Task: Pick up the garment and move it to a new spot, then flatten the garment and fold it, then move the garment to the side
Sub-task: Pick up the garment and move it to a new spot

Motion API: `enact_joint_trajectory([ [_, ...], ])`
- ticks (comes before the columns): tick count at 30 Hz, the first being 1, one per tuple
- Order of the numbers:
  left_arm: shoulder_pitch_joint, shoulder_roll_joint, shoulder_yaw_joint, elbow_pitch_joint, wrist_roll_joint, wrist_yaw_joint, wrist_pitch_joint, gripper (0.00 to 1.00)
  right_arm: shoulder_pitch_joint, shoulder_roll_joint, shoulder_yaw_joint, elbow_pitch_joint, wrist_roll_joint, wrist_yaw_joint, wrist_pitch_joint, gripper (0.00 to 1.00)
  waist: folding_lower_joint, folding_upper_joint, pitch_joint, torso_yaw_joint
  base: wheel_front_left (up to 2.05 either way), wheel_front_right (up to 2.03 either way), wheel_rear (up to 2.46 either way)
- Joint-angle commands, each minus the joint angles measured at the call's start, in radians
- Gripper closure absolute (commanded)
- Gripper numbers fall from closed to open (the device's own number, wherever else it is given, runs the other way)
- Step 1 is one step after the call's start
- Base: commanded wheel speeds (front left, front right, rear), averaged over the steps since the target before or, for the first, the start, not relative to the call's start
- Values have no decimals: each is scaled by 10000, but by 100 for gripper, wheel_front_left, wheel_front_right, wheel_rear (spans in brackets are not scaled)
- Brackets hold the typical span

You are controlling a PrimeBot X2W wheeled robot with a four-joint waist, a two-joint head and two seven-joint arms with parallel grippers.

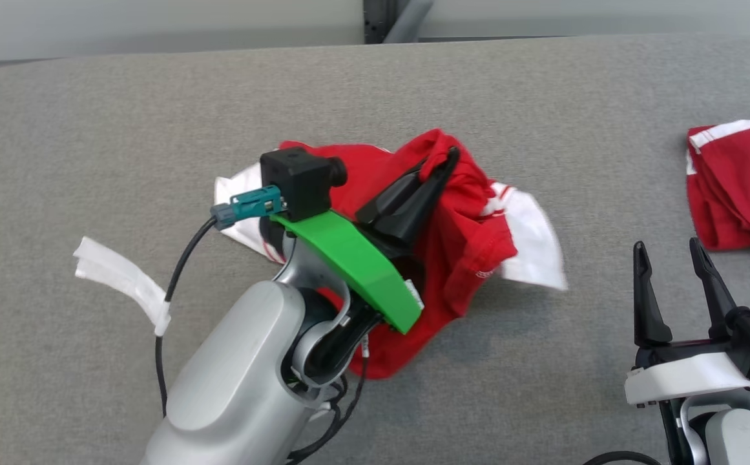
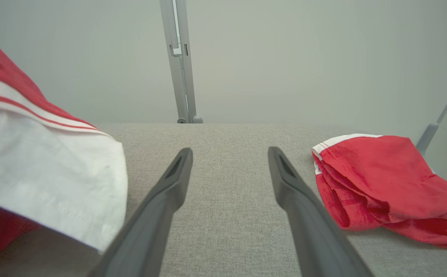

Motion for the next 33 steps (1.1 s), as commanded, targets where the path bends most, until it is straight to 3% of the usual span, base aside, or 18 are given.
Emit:
enact_joint_trajectory([
  [1, -217, -74, -130, -266, -198, 74, 69, 100, -73, 2, -38, 18, 78, -7, -15, 0, 0, 1, -177, -874, 0, 0, 0],
  [4, -507, -121, -542, -998, -1007, 281, 158, 100, -81, 5, -68, 41, 221, -7, -13, 0, 0, 1, -166, -1273, 0, 0, 0],
  [8, -1039, -106, -1140, -1473, -1999, 922, -279, 100, -155, 10, -93, 46, 408, -7, -15, 0, 0, 1, -51, -1689, 0, 0, 0],
  [11, -1318, -109, -1322, -925, -2500, 1366, -583, 100, -194, 9, -92, 61, 536, -7, -15, 0, 0, 1, 57, -1882, 0, 0, 0],
  [15, -1438, 70, -1544, 952, -2171, 1650, -557, 100, -245, 11, -65, 110, 649, -6, -15, 0, 0, 1, 190, -2037, 0, 0, 0],
  [17, -1446, 459, -1806, 2603, -1724, 1624, -619, 100, -330, 9, 20, 147, 705, -7, -15, 0, 0, 1, 263, -2168, 0, 0, 0],
  [21, -1328, 472, -2094, 4336, -1471, 1326, -864, 100, -310, 5, 38, 184, 730, -7, -15, 0, 0, 1, 308, -2261, 0, 0, 0],
  [33, -1571, -69, -2159, 6712, -1885, 629, -2055, 100, -352, 7, -2, 256, 522, -6, -15, 0, 0, 1, 327, -2118, 0, 0, 0],
])
